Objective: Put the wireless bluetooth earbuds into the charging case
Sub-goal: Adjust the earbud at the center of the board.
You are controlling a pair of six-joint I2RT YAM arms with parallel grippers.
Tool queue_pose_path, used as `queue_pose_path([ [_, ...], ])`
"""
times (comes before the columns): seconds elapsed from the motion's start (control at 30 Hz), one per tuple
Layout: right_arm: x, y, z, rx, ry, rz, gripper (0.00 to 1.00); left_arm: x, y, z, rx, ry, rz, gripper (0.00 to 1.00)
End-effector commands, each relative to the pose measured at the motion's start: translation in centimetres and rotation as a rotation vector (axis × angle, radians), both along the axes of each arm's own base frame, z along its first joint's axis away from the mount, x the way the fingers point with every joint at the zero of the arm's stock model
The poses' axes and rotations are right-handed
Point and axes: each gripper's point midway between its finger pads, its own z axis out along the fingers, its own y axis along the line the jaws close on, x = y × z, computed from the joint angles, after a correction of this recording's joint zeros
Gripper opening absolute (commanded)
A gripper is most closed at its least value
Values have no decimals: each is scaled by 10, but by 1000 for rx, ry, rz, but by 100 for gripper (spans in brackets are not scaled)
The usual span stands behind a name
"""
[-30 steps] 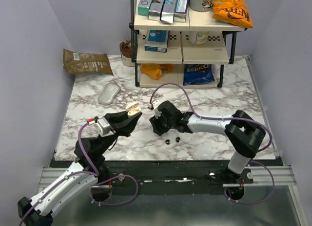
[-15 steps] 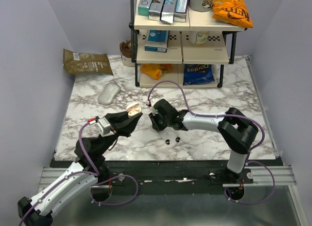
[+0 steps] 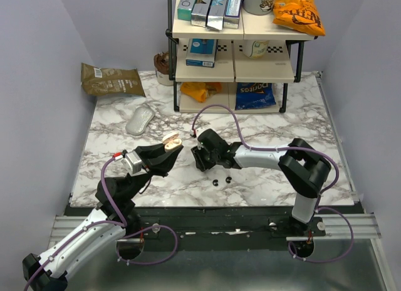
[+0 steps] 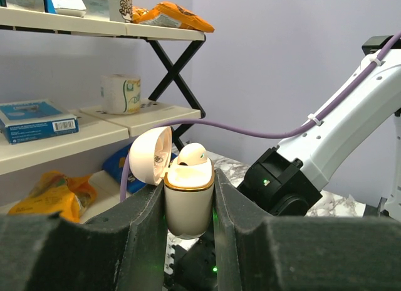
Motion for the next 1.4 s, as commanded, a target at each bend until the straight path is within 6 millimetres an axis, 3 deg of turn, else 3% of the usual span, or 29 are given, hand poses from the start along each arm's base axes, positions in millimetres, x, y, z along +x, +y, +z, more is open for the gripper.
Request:
queue_pose_path([
  [0.0,-3,-13,-5,-33,13,-31,48,-2,4,9,-30,-4,5,0],
  [0.43,-24,-24,-10,-4,16,53,55,-3,3,8,-28,-3,2,0],
  [0.77,-9,-11,-2,-8,-33,76,54,-3,1,6,-21,2,-2,0],
  [1.2,-18,-23,-27,-95,20,81,43,-3,1,7,-17,-1,0,0],
  [1.37,-17,-27,-28,-99,66,-35,33,-3,1,7,-17,2,-1,0],
])
